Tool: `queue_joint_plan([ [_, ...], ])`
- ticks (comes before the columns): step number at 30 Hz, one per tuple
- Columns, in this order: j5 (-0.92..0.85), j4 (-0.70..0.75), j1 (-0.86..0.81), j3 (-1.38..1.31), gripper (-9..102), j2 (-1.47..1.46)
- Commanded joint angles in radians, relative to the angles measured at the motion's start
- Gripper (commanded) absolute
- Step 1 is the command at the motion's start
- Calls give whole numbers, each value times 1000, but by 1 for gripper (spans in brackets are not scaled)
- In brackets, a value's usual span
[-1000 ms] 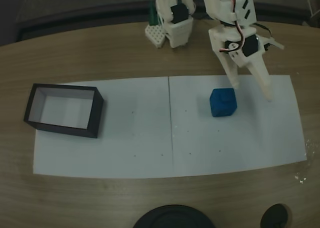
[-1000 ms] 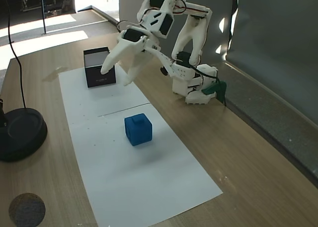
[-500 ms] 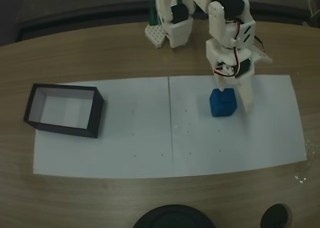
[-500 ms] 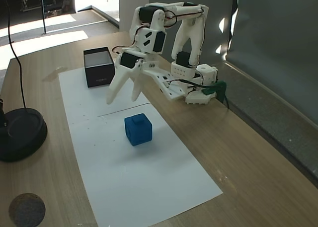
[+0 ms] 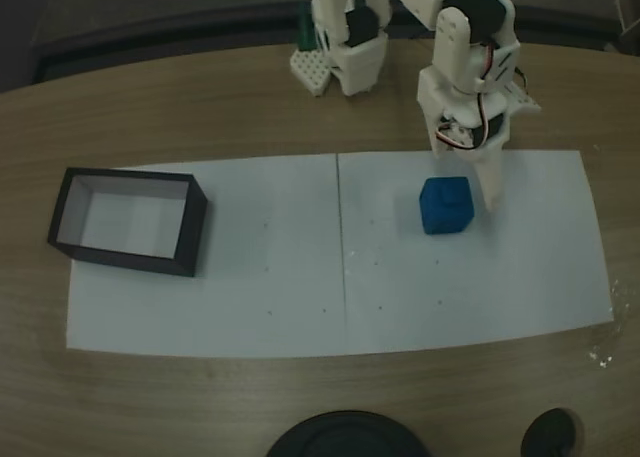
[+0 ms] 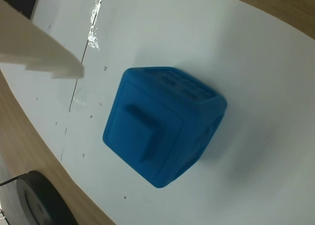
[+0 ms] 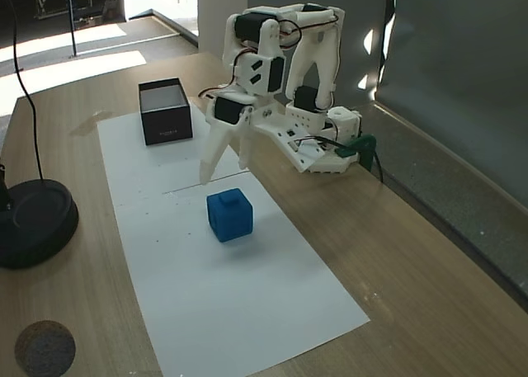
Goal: Grab a blue square and put it in the box.
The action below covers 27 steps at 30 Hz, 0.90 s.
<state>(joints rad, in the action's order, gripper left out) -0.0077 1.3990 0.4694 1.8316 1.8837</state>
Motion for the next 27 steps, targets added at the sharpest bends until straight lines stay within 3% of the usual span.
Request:
queue_joint_plan([
  [1, 11, -14, 6, -12, 37, -15],
  [27, 25, -133, 69, 94, 37, -75],
])
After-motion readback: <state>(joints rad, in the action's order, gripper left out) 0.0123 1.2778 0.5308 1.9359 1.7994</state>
